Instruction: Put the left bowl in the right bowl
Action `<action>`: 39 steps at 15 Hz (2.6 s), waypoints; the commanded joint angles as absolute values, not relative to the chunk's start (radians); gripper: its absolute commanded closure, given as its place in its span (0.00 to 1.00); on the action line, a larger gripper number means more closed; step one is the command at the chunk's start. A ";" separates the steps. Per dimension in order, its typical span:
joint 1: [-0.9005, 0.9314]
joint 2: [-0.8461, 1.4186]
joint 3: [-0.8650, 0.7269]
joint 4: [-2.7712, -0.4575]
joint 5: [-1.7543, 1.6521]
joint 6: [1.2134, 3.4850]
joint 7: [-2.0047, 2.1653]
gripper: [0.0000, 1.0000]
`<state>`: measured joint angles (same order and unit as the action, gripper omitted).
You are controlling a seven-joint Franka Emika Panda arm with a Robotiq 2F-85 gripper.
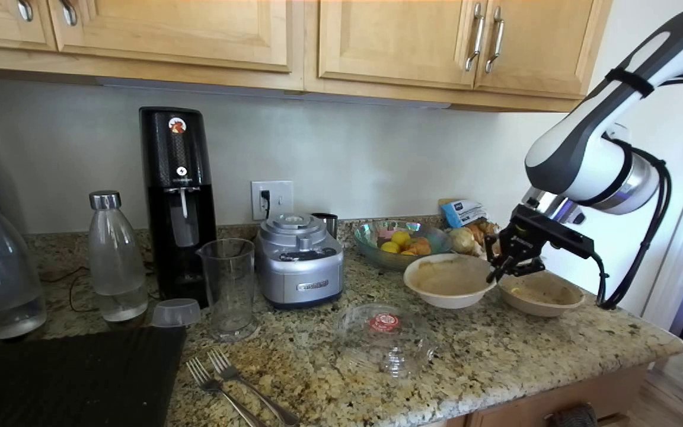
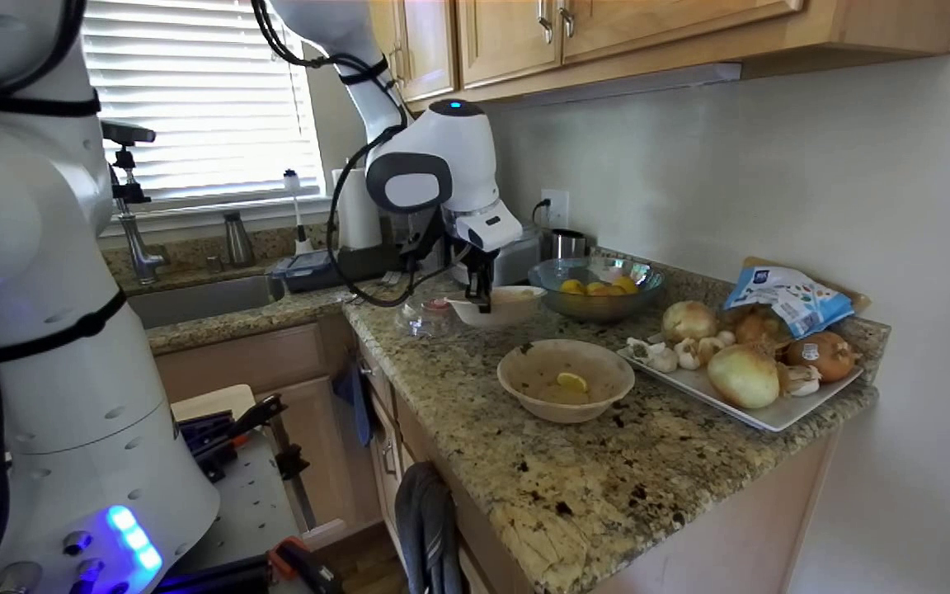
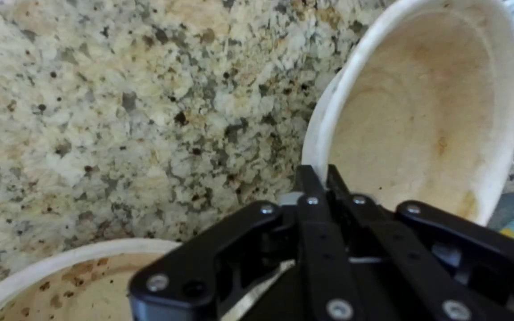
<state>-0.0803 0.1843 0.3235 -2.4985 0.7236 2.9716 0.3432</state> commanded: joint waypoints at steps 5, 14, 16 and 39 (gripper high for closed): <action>-0.156 -0.032 0.316 -2.652 0.897 2.978 0.219 0.94; -0.150 0.021 0.312 -2.612 0.885 2.971 0.228 0.96; -0.150 0.023 0.312 -2.611 0.885 2.971 0.228 0.96; -0.294 0.123 0.157 -2.612 1.187 2.999 -0.024 0.97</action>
